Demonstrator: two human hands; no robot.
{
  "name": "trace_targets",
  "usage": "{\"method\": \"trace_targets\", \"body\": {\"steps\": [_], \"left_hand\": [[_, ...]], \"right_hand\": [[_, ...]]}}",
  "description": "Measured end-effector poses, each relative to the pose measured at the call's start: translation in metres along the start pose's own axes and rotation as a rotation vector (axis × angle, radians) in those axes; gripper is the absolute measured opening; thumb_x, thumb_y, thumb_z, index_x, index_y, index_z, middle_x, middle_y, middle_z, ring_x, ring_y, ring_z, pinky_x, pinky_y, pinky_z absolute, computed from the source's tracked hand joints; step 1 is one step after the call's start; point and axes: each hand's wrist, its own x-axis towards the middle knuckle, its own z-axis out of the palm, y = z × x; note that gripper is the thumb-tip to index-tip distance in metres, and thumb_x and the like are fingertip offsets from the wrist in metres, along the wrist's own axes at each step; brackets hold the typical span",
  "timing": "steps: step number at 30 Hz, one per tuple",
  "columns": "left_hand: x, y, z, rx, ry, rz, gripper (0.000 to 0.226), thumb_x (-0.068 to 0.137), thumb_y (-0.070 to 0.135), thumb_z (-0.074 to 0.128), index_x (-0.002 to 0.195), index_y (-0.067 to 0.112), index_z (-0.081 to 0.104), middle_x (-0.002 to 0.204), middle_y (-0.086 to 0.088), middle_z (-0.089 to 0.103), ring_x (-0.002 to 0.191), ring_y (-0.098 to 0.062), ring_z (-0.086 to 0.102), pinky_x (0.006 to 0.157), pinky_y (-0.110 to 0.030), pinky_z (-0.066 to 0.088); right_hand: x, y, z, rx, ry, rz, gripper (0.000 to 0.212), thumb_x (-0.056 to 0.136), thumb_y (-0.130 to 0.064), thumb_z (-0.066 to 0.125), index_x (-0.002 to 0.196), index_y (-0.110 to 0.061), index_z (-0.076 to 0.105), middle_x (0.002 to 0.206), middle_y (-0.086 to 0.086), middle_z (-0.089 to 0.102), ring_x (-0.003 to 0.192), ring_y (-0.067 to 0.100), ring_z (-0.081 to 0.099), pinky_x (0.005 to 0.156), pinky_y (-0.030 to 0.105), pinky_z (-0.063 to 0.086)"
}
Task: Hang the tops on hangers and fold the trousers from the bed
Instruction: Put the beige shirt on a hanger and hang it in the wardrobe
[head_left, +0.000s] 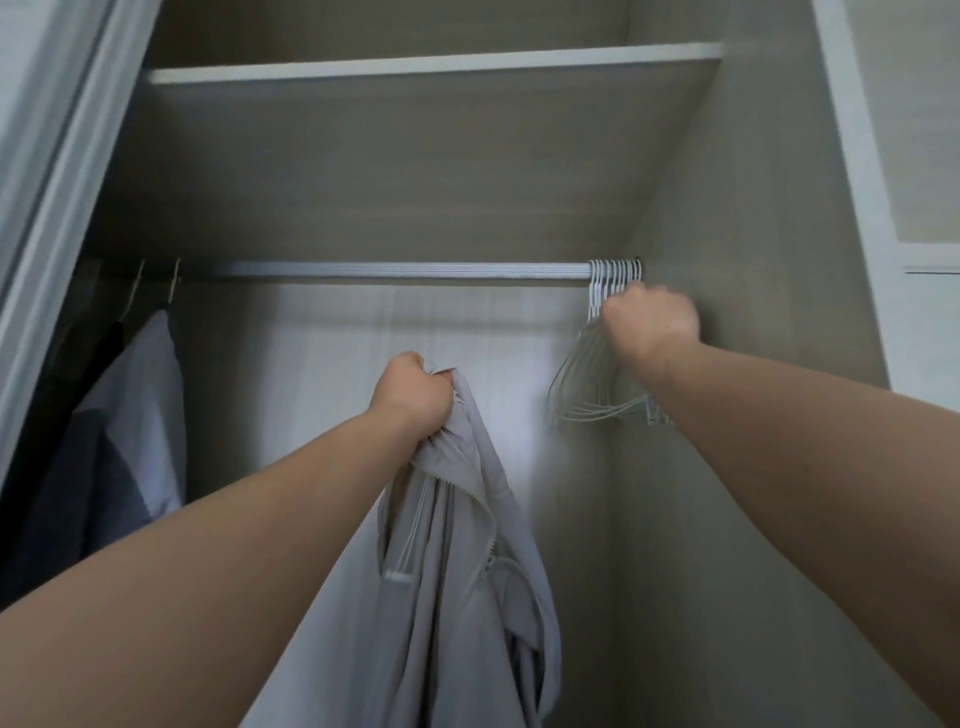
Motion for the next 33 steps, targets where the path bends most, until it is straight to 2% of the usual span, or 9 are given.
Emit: {"method": "trace_targets", "body": {"steps": [3,8,11,15,18,21,25,29,33], "left_hand": [[-0.001,0.0,-0.005,-0.002,0.001,0.002,0.022,0.099,0.016,0.055,0.08,0.014,0.044,0.082,-0.01,0.049,0.077,-0.024,0.047,0.07,-0.03,0.037],[-0.003,-0.002,-0.009,0.01,-0.004,0.012,0.024,0.099,0.017,0.056,0.078,0.013,0.045,0.081,-0.01,0.051,0.077,-0.025,0.048,0.069,-0.031,0.038],[-0.005,-0.006,-0.01,0.002,-0.008,0.008,0.024,0.099,0.018,0.057,0.078,0.013,0.046,0.079,-0.009,0.051,0.076,-0.025,0.05,0.067,-0.031,0.038],[-0.009,-0.008,-0.012,0.003,-0.017,0.002,0.027,0.099,0.018,0.057,0.075,0.014,0.045,0.077,-0.008,0.051,0.074,-0.025,0.05,0.067,-0.031,0.039],[-0.01,-0.007,-0.013,-0.008,-0.021,0.007,0.03,0.1,0.018,0.057,0.073,0.015,0.044,0.076,-0.007,0.051,0.073,-0.024,0.051,0.067,-0.03,0.04],[-0.013,-0.009,-0.014,-0.019,-0.029,0.008,0.03,0.1,0.017,0.056,0.072,0.015,0.044,0.074,-0.005,0.052,0.069,-0.021,0.051,0.06,-0.029,0.039],[-0.018,-0.011,-0.015,-0.036,-0.017,0.019,0.026,0.099,0.016,0.056,0.075,0.015,0.047,0.075,-0.006,0.056,0.071,-0.021,0.055,0.061,-0.029,0.042],[-0.033,-0.004,-0.019,-0.045,0.004,0.016,0.026,0.099,0.017,0.055,0.075,0.015,0.047,0.075,-0.006,0.056,0.071,-0.022,0.056,0.062,-0.03,0.043],[-0.056,0.013,-0.026,-0.047,0.037,0.036,0.026,0.098,0.022,0.058,0.074,0.017,0.049,0.075,-0.008,0.058,0.075,-0.026,0.058,0.071,-0.034,0.046]], "right_hand": [[0.002,0.003,0.001,0.019,-0.014,0.011,0.04,0.098,0.001,0.041,0.132,-0.006,0.058,0.131,0.018,0.052,0.118,0.04,0.059,0.083,0.041,0.047],[0.004,0.003,0.002,0.022,-0.014,0.001,0.041,0.097,0.006,0.039,0.134,-0.002,0.056,0.129,0.019,0.047,0.114,0.042,0.062,0.071,0.042,0.041],[0.004,0.003,-0.001,0.01,-0.019,-0.005,0.04,0.095,0.008,0.041,0.131,0.0,0.058,0.127,0.019,0.051,0.114,0.042,0.062,0.07,0.042,0.04],[0.004,0.009,-0.005,0.041,0.011,-0.03,0.039,0.091,0.009,0.045,0.121,-0.005,0.065,0.122,0.016,0.065,0.111,0.039,0.065,0.07,0.038,0.042],[0.004,0.008,-0.008,0.11,0.009,0.019,0.037,0.09,0.009,0.045,0.117,-0.004,0.066,0.119,0.018,0.065,0.108,0.041,0.066,0.069,0.038,0.043],[0.005,0.006,-0.014,0.263,-0.01,0.125,0.034,0.091,0.007,0.045,0.117,0.0,0.064,0.119,0.023,0.064,0.11,0.044,0.064,0.075,0.041,0.046],[-0.002,0.001,-0.023,0.491,0.012,0.249,0.031,0.094,-0.003,0.051,0.124,-0.001,0.059,0.126,0.022,0.057,0.116,0.043,0.059,0.092,0.046,0.05],[-0.025,-0.007,-0.045,0.816,-0.066,0.394,0.035,0.094,-0.006,0.052,0.129,-0.001,0.049,0.13,0.023,0.058,0.119,0.043,0.058,0.095,0.045,0.048],[-0.066,-0.005,-0.076,1.112,-0.047,0.436,0.027,0.098,-0.009,0.05,0.121,0.002,0.058,0.126,0.024,0.061,0.118,0.039,0.058,0.091,0.035,0.047]]}}
